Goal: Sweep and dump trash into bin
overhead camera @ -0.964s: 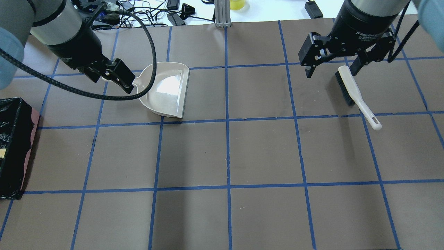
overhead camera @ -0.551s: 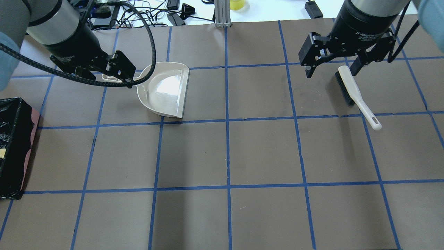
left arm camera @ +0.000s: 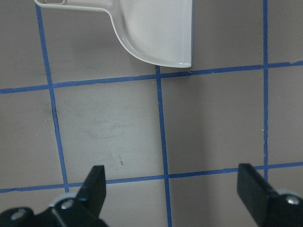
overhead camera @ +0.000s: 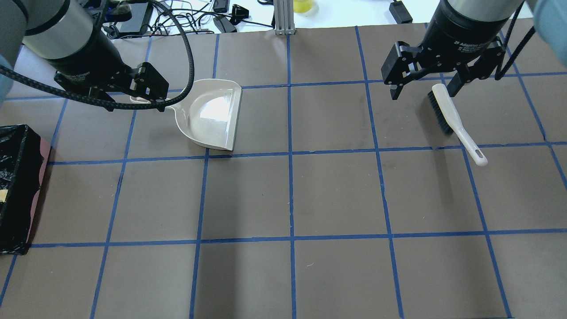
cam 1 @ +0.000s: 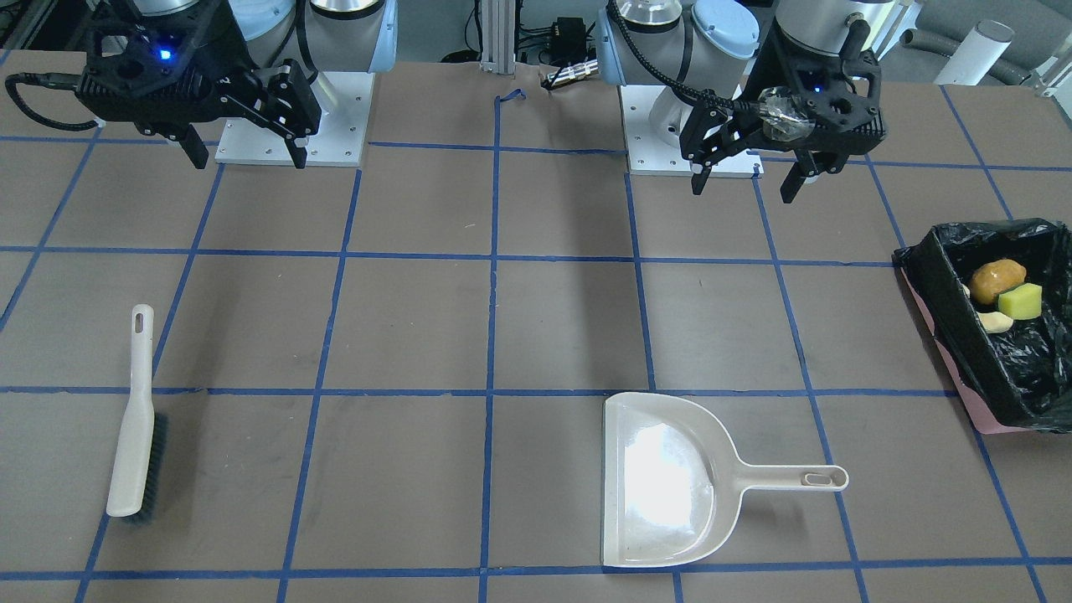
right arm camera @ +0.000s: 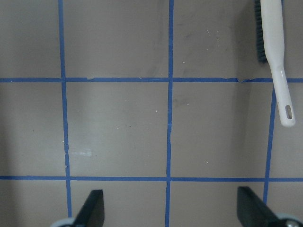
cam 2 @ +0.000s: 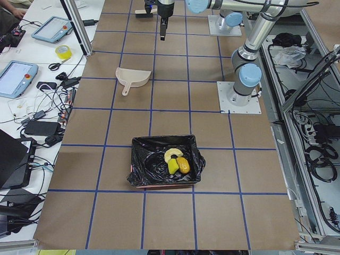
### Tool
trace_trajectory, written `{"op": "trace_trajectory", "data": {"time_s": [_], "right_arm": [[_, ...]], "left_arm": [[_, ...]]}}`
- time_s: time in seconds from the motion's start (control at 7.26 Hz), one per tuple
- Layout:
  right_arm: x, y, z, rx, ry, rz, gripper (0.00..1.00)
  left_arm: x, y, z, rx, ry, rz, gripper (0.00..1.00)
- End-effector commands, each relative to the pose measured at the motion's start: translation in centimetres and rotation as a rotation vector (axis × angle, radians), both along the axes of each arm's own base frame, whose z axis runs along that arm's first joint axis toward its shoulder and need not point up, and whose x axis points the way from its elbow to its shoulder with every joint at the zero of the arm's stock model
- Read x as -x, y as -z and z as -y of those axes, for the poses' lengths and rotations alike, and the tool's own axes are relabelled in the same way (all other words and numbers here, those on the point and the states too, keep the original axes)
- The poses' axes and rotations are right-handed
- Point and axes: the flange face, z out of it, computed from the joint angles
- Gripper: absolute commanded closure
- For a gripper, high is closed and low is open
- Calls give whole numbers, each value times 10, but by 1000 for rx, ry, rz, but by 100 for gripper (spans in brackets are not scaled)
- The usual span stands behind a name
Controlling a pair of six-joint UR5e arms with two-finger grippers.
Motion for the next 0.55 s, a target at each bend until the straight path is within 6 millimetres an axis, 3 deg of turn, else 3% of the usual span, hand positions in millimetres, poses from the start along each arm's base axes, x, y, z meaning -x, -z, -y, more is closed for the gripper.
{"op": "trace_trajectory", "data": {"time_s": [0.0,0.41], "right_arm": [[0,1,0,0,-4,0,0],[0,1,0,0,-4,-2,0]], "left_arm": [[0,0,0,-2,0,2,0],[0,0,1,4,6,1,0]]}}
